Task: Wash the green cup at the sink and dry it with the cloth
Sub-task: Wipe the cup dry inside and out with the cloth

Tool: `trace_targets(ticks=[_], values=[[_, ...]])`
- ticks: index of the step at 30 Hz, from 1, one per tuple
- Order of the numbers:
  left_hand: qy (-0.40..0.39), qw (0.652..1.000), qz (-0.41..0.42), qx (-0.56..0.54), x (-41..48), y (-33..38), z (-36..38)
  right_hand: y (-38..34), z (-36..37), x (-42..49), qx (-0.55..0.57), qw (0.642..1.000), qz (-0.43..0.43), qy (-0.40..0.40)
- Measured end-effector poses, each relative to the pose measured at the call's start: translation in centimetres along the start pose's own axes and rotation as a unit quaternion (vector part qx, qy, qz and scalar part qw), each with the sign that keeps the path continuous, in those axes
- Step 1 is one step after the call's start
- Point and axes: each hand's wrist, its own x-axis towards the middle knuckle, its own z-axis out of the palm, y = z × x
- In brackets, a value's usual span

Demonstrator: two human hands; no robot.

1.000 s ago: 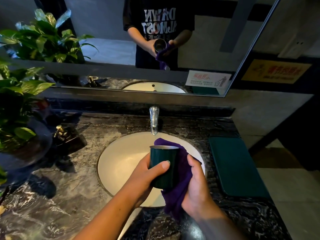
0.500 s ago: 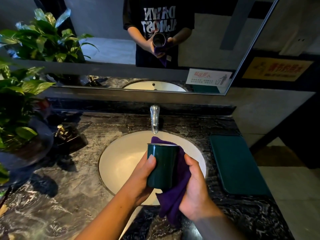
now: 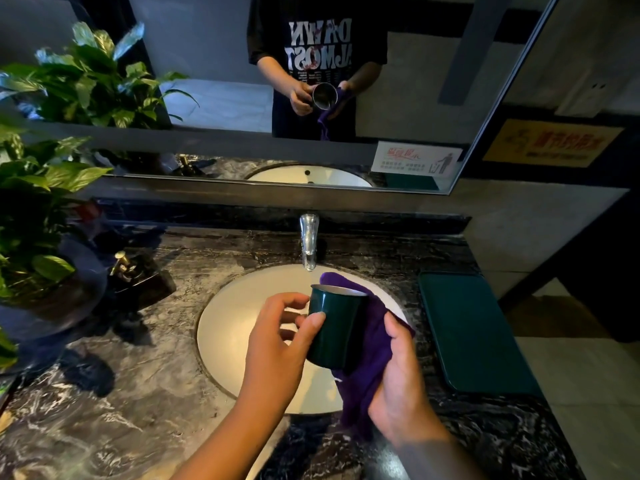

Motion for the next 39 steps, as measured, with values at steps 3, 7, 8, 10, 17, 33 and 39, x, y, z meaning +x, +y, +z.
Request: trace_targets(ticks=[3, 7, 8, 10, 17, 33, 39], values=[[-0.011, 1.000, -0.008, 0.006, -0.3, 0.4, 0.0, 0.1, 0.2, -0.3, -0.022, 1.000, -0.002, 0.015], [-0.057, 0.998, -0.012, -0.029, -0.6, 1.5, 0.2, 0.4, 0.4, -0.5, -0.079, 0.997, 0.000, 0.004], [-0.072, 0.997, -0.012, -0.040, -0.7, 1.7, 0.5, 0.6, 0.5, -0.7, -0.091, 0.996, 0.001, 0.001], [-0.092, 0.994, -0.018, -0.052, -0.9, 2.0, 1.0, 0.8, 0.7, -0.8, -0.098, 0.995, 0.012, -0.002], [-0.072, 0.994, -0.057, -0.061, -1.1, 1.7, 2.1, 0.2, 1.0, -0.7, -0.068, 0.996, 0.039, 0.041], [-0.219, 0.925, -0.175, -0.257, 0.8, 2.0, 0.3, -0.6, 0.9, -0.2, -0.032, 0.999, 0.039, 0.002], [-0.254, 0.895, -0.196, -0.309, 0.9, 1.1, 0.1, -0.7, 1.4, -0.5, -0.028, 0.998, 0.049, -0.016]])
